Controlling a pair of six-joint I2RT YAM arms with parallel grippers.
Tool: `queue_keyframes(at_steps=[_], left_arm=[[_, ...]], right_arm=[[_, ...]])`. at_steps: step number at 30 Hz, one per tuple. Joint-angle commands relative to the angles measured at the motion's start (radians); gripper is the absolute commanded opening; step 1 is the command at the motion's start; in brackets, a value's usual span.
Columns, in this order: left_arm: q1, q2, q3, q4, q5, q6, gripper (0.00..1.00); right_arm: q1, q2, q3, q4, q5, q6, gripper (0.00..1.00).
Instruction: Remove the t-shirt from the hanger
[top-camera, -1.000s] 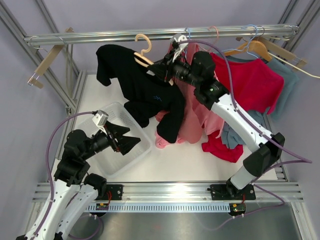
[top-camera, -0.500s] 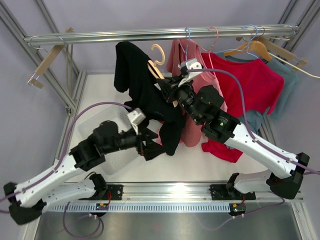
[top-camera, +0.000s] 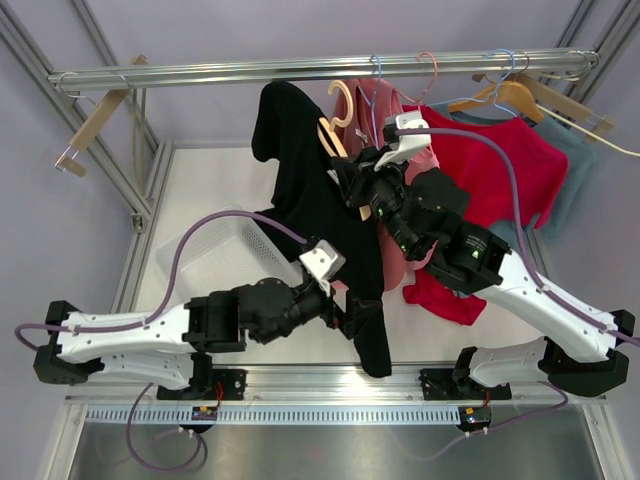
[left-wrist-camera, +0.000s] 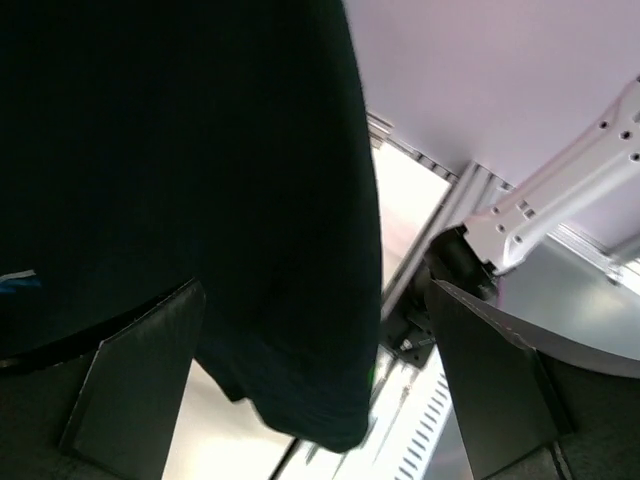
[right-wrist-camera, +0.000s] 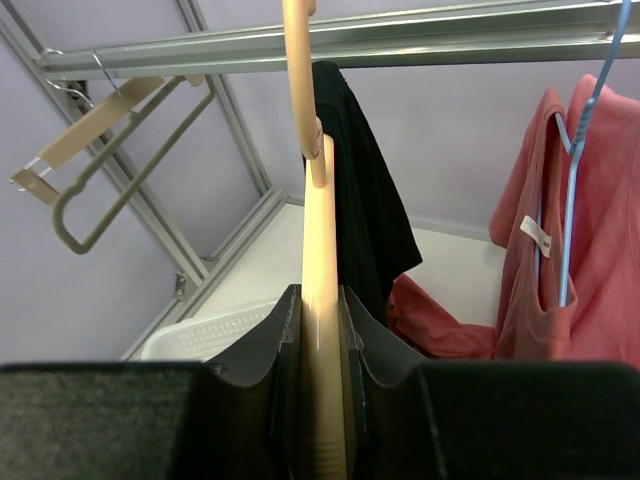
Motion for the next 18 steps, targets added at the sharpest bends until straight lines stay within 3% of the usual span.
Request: queue_keyframes(at_steps=[1, 3, 6, 7, 10, 11, 12, 18], left_arm=[[-0.059, 0.045, 0.057, 0.117, -0.229, 0.068, 0.99], [-0.081, 0.058, 0.062, 0.136, -0.278, 0.096, 0.98], [-0.098, 0.082, 0.069, 0.164, -0.283, 0.102, 0.86], [-0.112, 0.085, 0.071, 0.165, -0.283, 0.105, 0.63], [-0.127, 0.08, 0.063, 0.17, -0.292, 0.114, 0.26], [-0.127, 0.074, 0.056, 0.168, -0.292, 0.108, 0.09], [-0.127, 0.059, 0.039, 0.17, -0.292, 0.104, 0.01], [-0.144, 0.02, -0.061, 0.168, -0.162, 0.076, 0.0]], right_arm=[[0.03, -0.08, 0.053, 0.129, 0.026, 0.077, 0.0], [0.05, -0.091, 0.04, 0.144, 0.016, 0.094, 0.0], [0.063, -0.082, 0.053, 0.137, 0.015, 0.111, 0.0], [0.069, -0.074, 0.065, 0.134, 0.016, 0.109, 0.0], [0.069, -0.074, 0.067, 0.14, 0.012, 0.105, 0.0], [0.069, -0.074, 0.065, 0.152, -0.007, 0.1, 0.0], [0.069, -0.074, 0.066, 0.157, -0.017, 0.099, 0.0], [0.069, -0.047, 0.126, 0.241, -0.037, 0.007, 0.0]])
